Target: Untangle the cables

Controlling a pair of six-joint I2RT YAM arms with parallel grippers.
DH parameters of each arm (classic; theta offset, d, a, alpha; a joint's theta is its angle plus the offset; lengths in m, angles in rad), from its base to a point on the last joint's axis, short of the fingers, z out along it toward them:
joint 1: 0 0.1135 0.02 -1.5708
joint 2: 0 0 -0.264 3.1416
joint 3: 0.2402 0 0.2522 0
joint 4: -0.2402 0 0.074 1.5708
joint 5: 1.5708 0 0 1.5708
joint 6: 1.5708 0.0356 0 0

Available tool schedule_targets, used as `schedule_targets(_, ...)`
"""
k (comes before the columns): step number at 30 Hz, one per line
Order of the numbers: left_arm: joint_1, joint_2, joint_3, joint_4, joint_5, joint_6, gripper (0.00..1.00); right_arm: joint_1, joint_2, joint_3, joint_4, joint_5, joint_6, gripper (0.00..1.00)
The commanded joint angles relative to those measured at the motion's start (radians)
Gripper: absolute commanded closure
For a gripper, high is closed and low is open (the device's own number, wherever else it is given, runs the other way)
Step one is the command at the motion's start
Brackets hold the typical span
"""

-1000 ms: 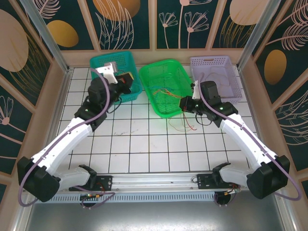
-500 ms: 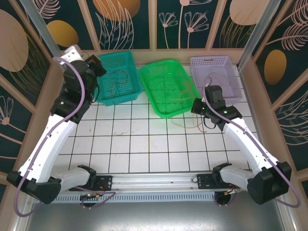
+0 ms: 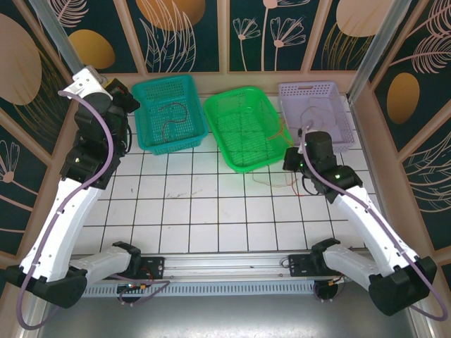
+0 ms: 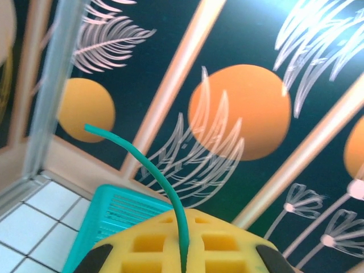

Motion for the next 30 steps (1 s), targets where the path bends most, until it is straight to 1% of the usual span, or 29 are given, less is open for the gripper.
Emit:
schedule_targets(1,0.003,-0.018,-0.041,0.092,0.175,-0.017,1.00,0.145,0.013,-0.045,0.065,-0.084,-0.082,1.00)
schedule_targets(5,0.002,-0.025,-0.079,0.091,0.290,-0.093,1.00,0.305,0.102,-0.100,0.099,-0.073,-0.078,1.00)
schedule_targets(7,0.002,-0.035,-0.123,0.108,0.346,-0.125,1.00,0.347,0.150,-0.132,0.141,-0.085,-0.065,1.00)
schedule_targets(8,0.003,-0.044,-0.154,0.119,0.374,-0.149,1.00,0.364,0.184,-0.147,0.164,-0.084,-0.056,1.00)
schedule_targets(13,0.002,-0.106,-0.311,0.145,0.445,-0.251,1.00,0.388,0.368,-0.168,0.225,-0.103,-0.035,1.00)
schedule_targets(15,0.002,-0.136,-0.365,0.146,0.460,-0.283,1.00,0.396,0.438,-0.163,0.231,-0.081,-0.029,1.00)
schedule_targets(17,0.002,-0.172,-0.411,0.146,0.478,-0.300,1.00,0.396,0.514,-0.142,0.219,-0.066,-0.022,0.80)
schedule_targets(19,0.002,-0.198,-0.432,0.134,0.491,-0.303,1.00,0.397,0.547,-0.126,0.217,-0.068,-0.012,0.63)
schedule_targets(20,0.002,-0.211,-0.440,0.128,0.498,-0.302,1.00,0.397,0.547,-0.120,0.221,-0.074,-0.002,0.56)
schedule_targets(22,0.003,-0.230,-0.446,0.110,0.506,-0.299,1.00,0.396,0.520,-0.111,0.231,-0.086,0.025,0.46)
schedule_targets(25,0.003,-0.251,-0.459,0.089,0.511,-0.301,1.00,0.397,0.458,-0.104,0.252,-0.131,0.074,0.37)
schedule_targets(30,0.002,-0.285,-0.490,0.090,0.507,-0.318,1.00,0.393,0.364,-0.087,0.312,-0.253,0.206,0.35)
